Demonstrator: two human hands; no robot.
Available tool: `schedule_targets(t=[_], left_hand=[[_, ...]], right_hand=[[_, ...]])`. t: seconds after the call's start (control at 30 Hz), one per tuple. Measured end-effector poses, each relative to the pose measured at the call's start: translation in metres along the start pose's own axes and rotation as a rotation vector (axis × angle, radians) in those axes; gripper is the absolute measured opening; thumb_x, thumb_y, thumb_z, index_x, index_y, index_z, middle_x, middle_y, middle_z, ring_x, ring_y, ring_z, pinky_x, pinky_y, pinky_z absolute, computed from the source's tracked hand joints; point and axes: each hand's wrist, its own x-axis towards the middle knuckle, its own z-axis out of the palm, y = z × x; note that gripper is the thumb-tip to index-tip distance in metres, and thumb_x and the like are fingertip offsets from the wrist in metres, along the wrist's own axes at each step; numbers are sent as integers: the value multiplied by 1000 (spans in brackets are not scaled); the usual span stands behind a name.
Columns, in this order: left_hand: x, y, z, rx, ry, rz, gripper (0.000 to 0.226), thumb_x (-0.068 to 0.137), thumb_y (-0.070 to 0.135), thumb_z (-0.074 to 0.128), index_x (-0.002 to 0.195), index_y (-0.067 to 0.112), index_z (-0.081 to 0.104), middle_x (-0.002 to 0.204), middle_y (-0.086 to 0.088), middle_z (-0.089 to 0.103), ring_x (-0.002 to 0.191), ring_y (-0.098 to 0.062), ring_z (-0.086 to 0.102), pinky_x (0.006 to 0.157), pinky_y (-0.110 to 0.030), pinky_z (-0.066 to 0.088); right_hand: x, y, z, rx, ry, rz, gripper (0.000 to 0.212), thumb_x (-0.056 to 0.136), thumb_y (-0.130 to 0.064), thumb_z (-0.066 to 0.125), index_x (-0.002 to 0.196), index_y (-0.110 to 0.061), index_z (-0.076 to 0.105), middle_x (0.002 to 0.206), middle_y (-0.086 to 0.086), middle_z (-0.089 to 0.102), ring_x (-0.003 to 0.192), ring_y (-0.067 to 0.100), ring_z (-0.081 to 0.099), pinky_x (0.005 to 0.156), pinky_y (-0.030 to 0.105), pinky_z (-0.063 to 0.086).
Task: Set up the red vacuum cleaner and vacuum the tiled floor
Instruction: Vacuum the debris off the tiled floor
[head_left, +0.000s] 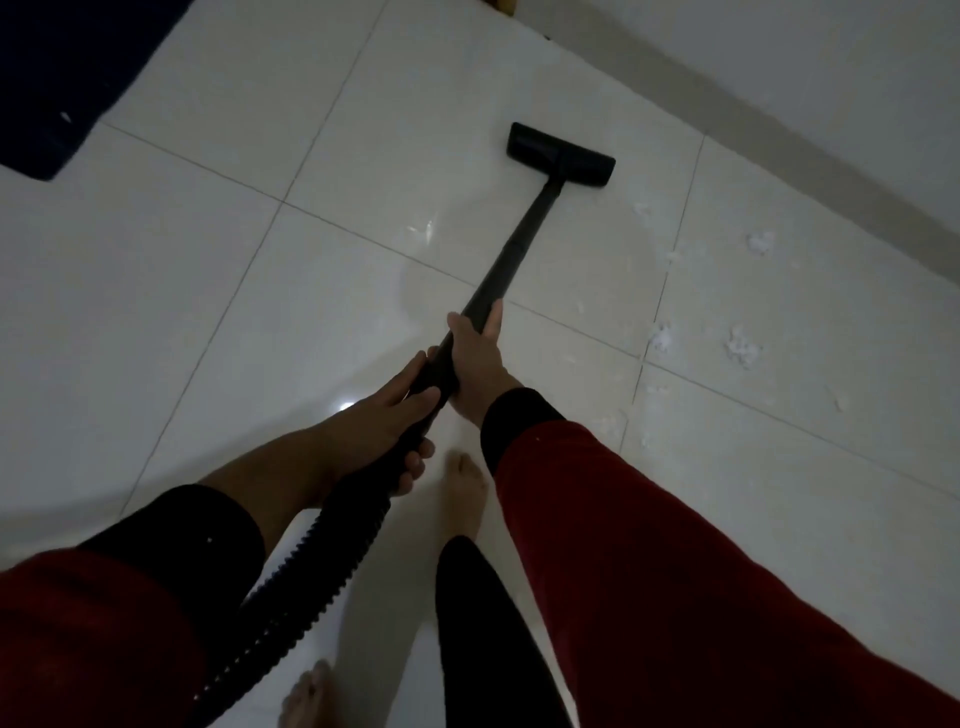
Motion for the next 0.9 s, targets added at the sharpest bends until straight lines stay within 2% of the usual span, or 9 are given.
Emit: schedule_targets(t=[0.23,0.5,0.67,0.77,0.9], left_hand=[[56,80,19,-18,-5,-27,52,97,38,45,138,61,23,70,-6,51,46,-9,48,46,-23,46],[100,160,29,-61,12,-67,39,97,38,45,132,56,40,71,-6,50,47,-9,45,44,-21,44],[122,195,40,-28,5,-55,38,97,38,44,132,54,41,72,-6,50,46,-9,46,43,-21,44],[131,208,47,-39,-33,-41,45,96,38,46,136,55,34,69,-4,50,45,-8,47,44,-21,45],[132,214,62,-44,-58,-25,53,97,35,45,140,56,23,69,-4,47,45,-7,45,44,-19,44]], right_hand=[[59,-84,-3,-40,9,47,71,99,-21,47,147,-52,5,83,1,50,64,14,51,64,31,50],[109,-158,0,-47,4,46,74,98,-21,48,147,-52,2,83,4,49,61,14,50,54,30,48],[130,-193,-2,21,17,10,76,97,-15,50,149,-47,3,88,4,51,61,16,52,56,32,50],[143,-212,-8,168,35,-6,82,94,-3,50,148,-45,5,81,10,52,61,19,57,54,32,51],[151,-222,-16,129,98,-43,65,90,-2,47,145,-31,28,67,6,45,51,16,48,45,26,46]])
